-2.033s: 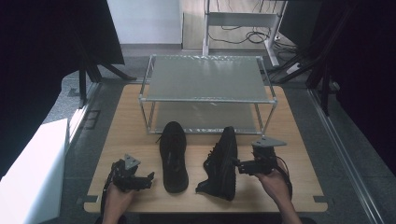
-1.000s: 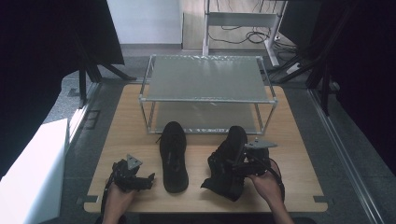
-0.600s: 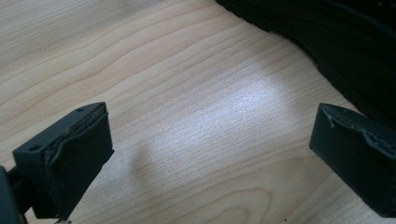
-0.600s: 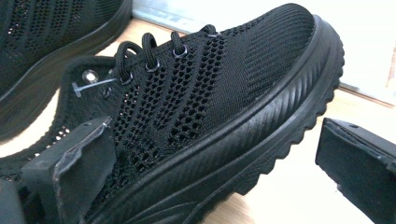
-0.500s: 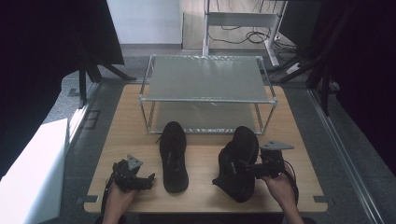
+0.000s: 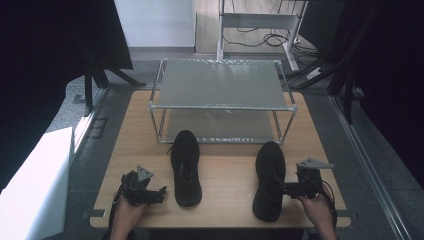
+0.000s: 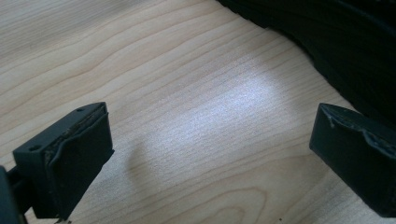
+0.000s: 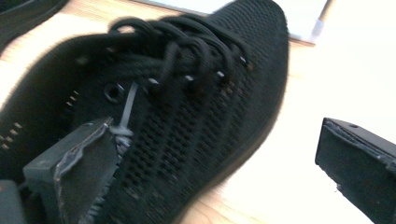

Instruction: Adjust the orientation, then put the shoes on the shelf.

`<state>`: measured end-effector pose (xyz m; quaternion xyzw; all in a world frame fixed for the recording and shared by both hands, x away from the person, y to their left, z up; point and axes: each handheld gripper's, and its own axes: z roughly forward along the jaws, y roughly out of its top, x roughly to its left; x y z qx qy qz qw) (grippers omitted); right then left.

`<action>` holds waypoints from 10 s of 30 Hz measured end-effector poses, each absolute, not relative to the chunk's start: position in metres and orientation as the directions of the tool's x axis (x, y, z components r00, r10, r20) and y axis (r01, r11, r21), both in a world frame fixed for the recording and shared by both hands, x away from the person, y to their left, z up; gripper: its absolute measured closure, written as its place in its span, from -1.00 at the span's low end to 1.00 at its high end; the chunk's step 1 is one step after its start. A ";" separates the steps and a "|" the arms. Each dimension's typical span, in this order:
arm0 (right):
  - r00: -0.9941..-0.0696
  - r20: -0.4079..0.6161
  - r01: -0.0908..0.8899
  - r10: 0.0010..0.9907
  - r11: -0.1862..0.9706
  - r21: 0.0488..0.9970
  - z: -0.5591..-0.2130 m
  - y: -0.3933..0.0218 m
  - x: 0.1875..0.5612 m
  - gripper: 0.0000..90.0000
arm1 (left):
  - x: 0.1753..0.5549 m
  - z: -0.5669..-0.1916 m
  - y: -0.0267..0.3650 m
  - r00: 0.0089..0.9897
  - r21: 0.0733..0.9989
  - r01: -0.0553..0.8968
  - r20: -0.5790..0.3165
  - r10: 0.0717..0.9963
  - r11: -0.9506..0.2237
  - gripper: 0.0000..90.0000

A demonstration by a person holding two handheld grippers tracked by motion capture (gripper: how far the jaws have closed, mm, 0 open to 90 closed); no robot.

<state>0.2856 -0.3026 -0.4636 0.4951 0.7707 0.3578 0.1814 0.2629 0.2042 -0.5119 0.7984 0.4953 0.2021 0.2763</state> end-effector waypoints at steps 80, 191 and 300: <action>-0.327 0.014 0.588 0.945 0.192 0.785 -0.486 -0.277 0.291 0.31 | 0.323 -0.488 0.147 0.382 0.692 0.698 -0.141 0.913 -0.184 -0.03; -0.345 0.630 0.551 0.696 -0.393 0.736 -0.314 -0.239 0.396 0.62 | 0.387 -0.317 0.118 0.281 0.780 0.562 -0.494 0.822 0.277 0.76; -0.406 0.535 0.510 0.741 -0.302 0.806 -0.301 -0.223 0.485 -0.40 | 0.467 -0.296 0.115 0.329 0.797 0.577 -0.429 0.841 0.181 -0.65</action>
